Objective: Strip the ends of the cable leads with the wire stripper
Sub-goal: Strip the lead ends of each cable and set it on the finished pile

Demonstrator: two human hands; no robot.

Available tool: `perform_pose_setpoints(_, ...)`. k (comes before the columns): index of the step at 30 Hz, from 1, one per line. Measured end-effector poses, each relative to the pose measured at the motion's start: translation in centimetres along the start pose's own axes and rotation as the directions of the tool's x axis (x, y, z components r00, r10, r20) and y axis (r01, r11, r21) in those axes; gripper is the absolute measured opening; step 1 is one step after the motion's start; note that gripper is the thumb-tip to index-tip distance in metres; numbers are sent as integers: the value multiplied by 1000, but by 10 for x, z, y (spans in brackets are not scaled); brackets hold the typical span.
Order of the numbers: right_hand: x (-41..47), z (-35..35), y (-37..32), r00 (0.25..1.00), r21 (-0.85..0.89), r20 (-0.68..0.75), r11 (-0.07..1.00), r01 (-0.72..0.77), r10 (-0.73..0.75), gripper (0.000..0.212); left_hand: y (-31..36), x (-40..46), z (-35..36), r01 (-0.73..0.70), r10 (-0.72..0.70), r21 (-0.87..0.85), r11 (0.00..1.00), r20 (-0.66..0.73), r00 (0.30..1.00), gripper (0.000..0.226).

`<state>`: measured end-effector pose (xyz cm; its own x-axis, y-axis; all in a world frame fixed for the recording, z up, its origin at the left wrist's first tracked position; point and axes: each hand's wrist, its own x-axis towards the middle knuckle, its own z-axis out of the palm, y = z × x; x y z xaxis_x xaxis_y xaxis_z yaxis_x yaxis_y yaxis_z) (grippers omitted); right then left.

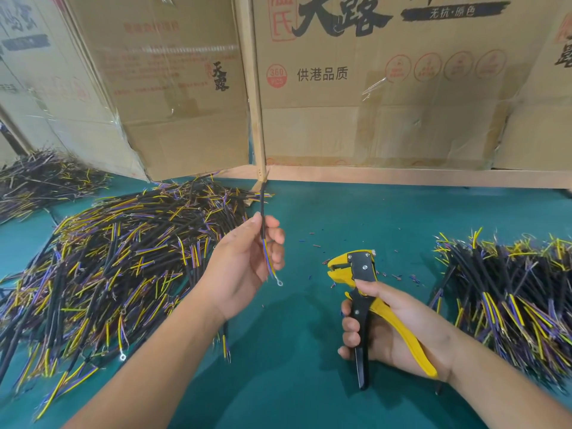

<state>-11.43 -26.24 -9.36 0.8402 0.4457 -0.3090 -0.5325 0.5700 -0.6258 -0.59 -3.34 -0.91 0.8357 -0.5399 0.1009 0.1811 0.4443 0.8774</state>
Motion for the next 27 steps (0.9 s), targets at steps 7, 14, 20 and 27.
perform_pose_setpoints(7,-3,6,-1,1000,-17,-20,1000,3,-4,43,0,-2,-1,-29,28,24,999,49,998,26)
perform_pose_setpoints(14,-6,14,-1,998,-24,-61,1000,8,-10,43,2,-3,4,-82,81,68,994,16,997,24)
perform_pose_setpoints(20,-8,17,-1,998,-23,-60,1000,8,-9,42,-2,-6,9,-201,202,298,933,31,979,36)
perform_pose_setpoints(27,-8,16,-1,998,-17,-58,1000,3,-4,42,-3,-10,13,-266,235,389,882,125,964,24)
